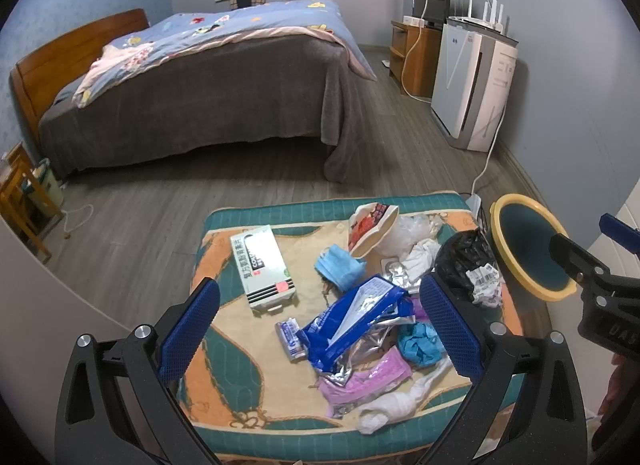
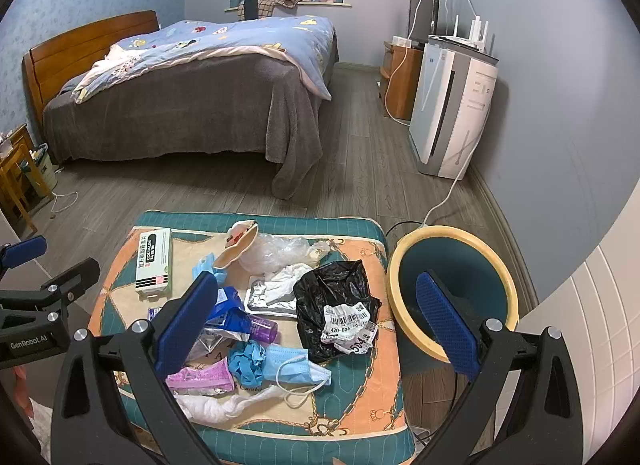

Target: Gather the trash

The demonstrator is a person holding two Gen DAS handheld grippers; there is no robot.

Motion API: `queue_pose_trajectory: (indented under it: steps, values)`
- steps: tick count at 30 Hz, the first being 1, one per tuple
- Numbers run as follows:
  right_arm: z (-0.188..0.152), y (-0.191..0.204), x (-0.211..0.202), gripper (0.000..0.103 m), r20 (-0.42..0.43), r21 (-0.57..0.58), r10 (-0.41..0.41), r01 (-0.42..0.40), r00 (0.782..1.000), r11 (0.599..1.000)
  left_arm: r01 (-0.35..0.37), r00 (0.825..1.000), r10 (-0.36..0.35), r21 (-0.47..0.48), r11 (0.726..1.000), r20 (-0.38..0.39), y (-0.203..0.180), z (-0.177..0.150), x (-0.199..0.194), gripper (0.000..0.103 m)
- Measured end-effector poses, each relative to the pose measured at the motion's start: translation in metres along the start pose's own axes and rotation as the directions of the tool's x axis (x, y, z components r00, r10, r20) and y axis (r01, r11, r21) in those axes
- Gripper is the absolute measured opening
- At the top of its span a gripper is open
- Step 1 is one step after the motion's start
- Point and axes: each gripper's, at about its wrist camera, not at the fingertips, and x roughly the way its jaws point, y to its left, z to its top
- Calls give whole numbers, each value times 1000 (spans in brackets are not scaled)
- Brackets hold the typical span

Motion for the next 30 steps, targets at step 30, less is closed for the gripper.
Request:
queue_pose_trajectory:
  steps: [30]
  values:
    - [-2, -3, 0, 98, -1, 14, -16, 16, 1000, 1000, 43, 999, -43, -38, 998, -3, 6, -5, 2, 99]
